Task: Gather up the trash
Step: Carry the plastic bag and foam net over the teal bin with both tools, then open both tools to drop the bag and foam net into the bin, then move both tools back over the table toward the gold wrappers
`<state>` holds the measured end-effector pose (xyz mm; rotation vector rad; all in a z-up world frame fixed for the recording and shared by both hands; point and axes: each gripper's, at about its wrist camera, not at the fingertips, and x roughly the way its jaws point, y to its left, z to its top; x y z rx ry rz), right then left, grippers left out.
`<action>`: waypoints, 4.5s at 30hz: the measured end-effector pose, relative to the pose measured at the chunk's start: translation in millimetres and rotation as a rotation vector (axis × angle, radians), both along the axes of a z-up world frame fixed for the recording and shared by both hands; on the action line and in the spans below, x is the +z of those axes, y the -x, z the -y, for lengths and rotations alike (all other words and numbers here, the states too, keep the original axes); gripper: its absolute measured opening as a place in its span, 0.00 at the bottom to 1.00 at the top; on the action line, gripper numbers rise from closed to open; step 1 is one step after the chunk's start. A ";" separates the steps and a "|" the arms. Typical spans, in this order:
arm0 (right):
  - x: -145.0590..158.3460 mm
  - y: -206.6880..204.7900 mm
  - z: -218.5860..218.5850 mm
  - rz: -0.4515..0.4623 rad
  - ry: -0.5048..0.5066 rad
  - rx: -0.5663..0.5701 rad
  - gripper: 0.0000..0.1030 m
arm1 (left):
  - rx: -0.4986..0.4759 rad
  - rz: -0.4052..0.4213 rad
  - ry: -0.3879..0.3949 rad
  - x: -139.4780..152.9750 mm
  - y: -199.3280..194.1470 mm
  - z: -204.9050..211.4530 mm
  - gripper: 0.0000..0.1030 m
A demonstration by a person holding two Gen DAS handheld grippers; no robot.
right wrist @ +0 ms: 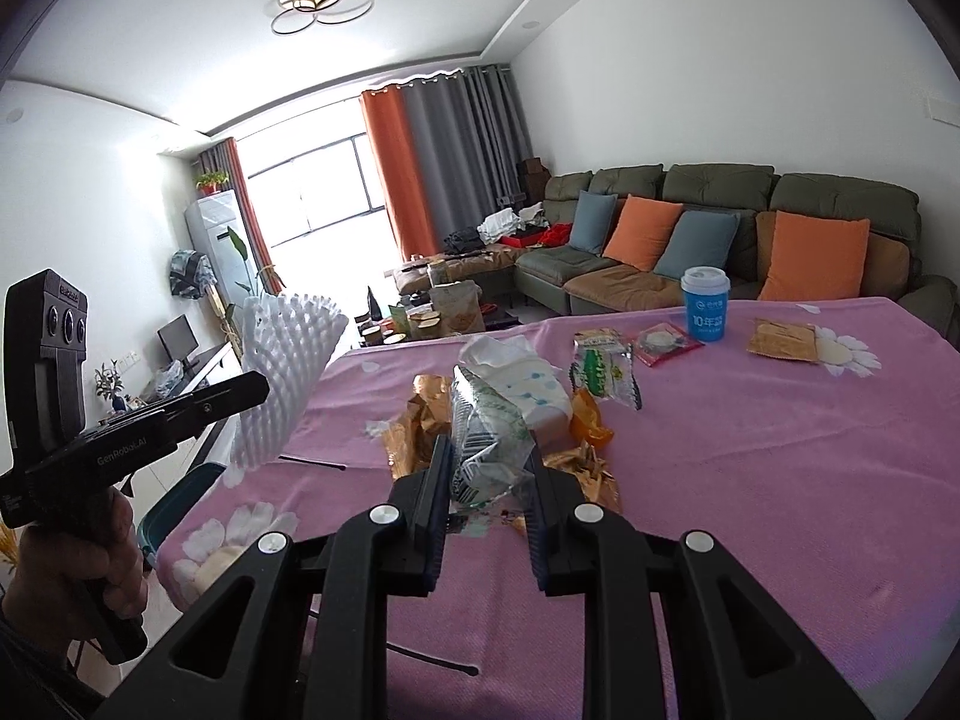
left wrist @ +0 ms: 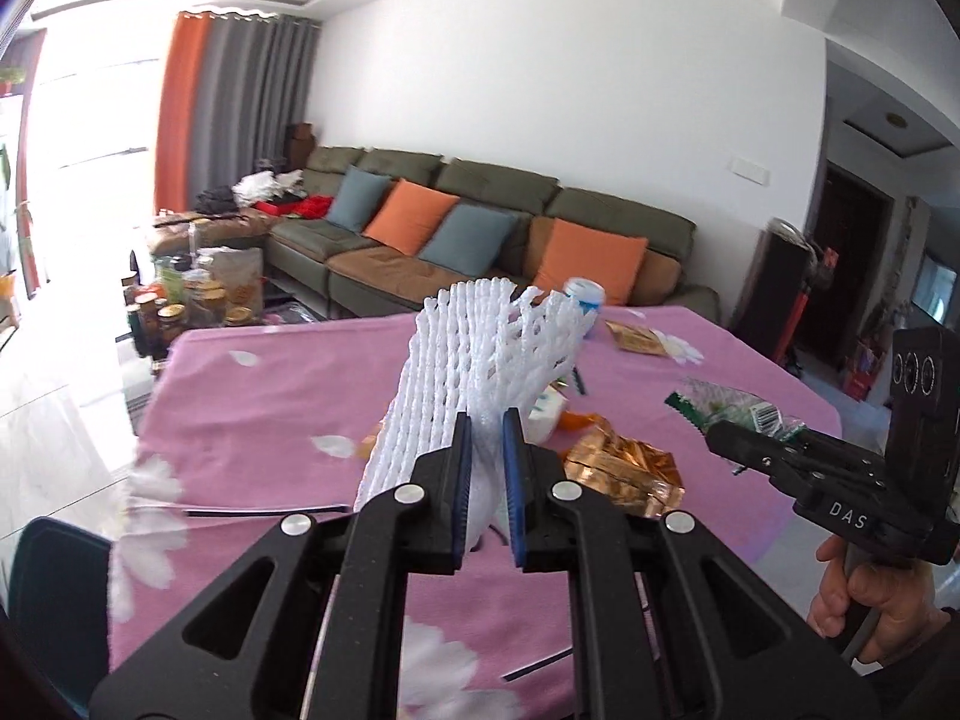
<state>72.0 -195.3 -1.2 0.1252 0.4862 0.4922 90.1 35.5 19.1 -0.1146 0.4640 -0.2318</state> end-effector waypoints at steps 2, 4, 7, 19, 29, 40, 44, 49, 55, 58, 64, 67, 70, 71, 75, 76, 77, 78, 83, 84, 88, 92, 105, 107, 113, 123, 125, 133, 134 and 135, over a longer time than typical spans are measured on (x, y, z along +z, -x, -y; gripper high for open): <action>5.0 0.3 -9.5 0.013 -0.001 0.029 0.20 | 0.044 0.017 -0.003 8.0 11.2 -14.8 0.10; 9.5 -0.1 -19.6 0.027 0.002 0.061 0.20 | 0.088 0.030 -0.017 13.6 21.3 -27.5 0.10; 15.6 -2.6 -37.8 0.041 0.002 0.115 0.20 | 0.155 0.040 -0.030 20.0 35.7 -49.9 0.10; 24.7 -15.1 -159.3 0.048 0.043 0.424 0.20 | 0.443 0.040 -0.039 28.2 98.4 -157.6 0.10; 24.5 -17.3 -272.6 -0.003 0.115 0.692 0.20 | 0.652 -0.038 -0.032 2.6 152.0 -247.6 0.11; -8.7 -22.7 -371.5 -0.136 0.273 0.813 0.20 | 0.710 -0.139 0.096 -44.5 166.2 -294.2 0.11; -28.8 -20.0 -399.5 -0.178 0.334 0.843 0.20 | 0.724 -0.190 0.141 -72.4 160.6 -307.4 0.11; -49.7 -23.6 -425.3 -0.255 0.388 0.872 0.20 | 0.728 -0.242 0.182 -103.8 141.7 -316.6 0.11; -69.4 -34.7 -444.1 -0.323 0.445 0.874 0.20 | 0.734 -0.300 0.250 -129.2 114.6 -325.9 0.12; -76.2 -38.2 -450.7 -0.348 0.465 0.875 0.22 | 0.736 -0.322 0.256 -139.9 105.6 -329.0 0.14; -81.6 -42.4 -455.0 -0.377 0.484 0.878 0.30 | 0.749 -0.349 0.272 -154.8 97.4 -333.5 0.27; -81.4 -45.2 -454.9 -0.379 0.472 0.878 0.41 | 0.768 -0.341 0.268 -155.0 97.9 -331.8 0.46; -80.2 -46.7 -453.6 -0.389 0.450 0.883 0.49 | 0.790 -0.328 0.265 -153.5 104.1 -333.2 0.59; -79.1 -48.1 -452.8 -0.389 0.442 0.882 0.52 | 0.800 -0.319 0.260 -151.2 105.4 -333.1 0.64; -74.0 -52.2 -447.9 -0.397 0.390 0.874 0.66 | 0.847 -0.282 0.237 -140.9 116.7 -334.0 0.82; -71.9 -52.8 -446.3 -0.396 0.372 0.875 0.71 | 0.868 -0.272 0.229 -136.9 121.0 -334.2 0.89; -68.9 -53.1 -443.9 -0.389 0.357 0.870 0.72 | 0.884 -0.261 0.224 -133.3 124.0 -334.6 0.92; -65.6 -52.8 -441.3 -0.377 0.347 0.864 0.72 | 0.903 -0.243 0.219 -128.4 128.3 -335.1 0.92; -37.8 -47.0 -416.6 -0.289 0.251 0.851 0.85 | 1.002 -0.136 0.181 -96.7 154.7 -336.3 0.94; -31.8 -45.7 -409.0 -0.262 0.235 0.843 0.89 | 1.009 -0.112 0.177 -89.4 158.7 -335.4 0.94; -7.7 -36.4 -370.1 -0.137 0.176 0.803 0.93 | 1.017 -0.042 0.145 -62.6 171.3 -327.3 0.94; 12.7 -29.3 -325.1 -0.042 0.123 0.741 0.93 | 0.980 0.019 0.078 -34.3 169.1 -303.7 0.94; 40.7 -0.7 -155.0 0.164 0.058 0.413 0.93 | 0.657 0.205 -0.062 35.7 113.8 -164.6 0.94; 36.2 8.4 -128.3 0.175 0.062 0.354 0.93 | 0.591 0.193 -0.049 32.1 105.7 -142.7 0.94; 18.9 34.2 -65.6 0.192 0.108 0.187 0.93 | 0.426 0.176 -0.049 15.5 98.8 -84.7 0.94; -2.5 55.7 -6.6 0.152 0.111 -0.015 0.93 | 0.210 0.214 -0.029 -0.3 107.4 -23.7 0.94; -2.3 59.6 -1.5 0.153 0.111 -0.033 0.93 | 0.177 0.213 -0.014 -1.0 106.6 -17.8 0.94; -6.1 63.7 12.5 0.131 0.117 -0.083 0.93 | 0.096 0.212 -0.032 -3.5 102.8 9.6 0.94; -6.6 63.4 13.5 0.129 0.120 -0.090 0.93 | 0.092 0.213 -0.040 -4.7 102.2 12.0 0.94; -8.0 60.2 14.7 0.120 0.126 -0.094 0.93 | 0.093 0.211 -0.049 -5.3 100.8 13.5 0.94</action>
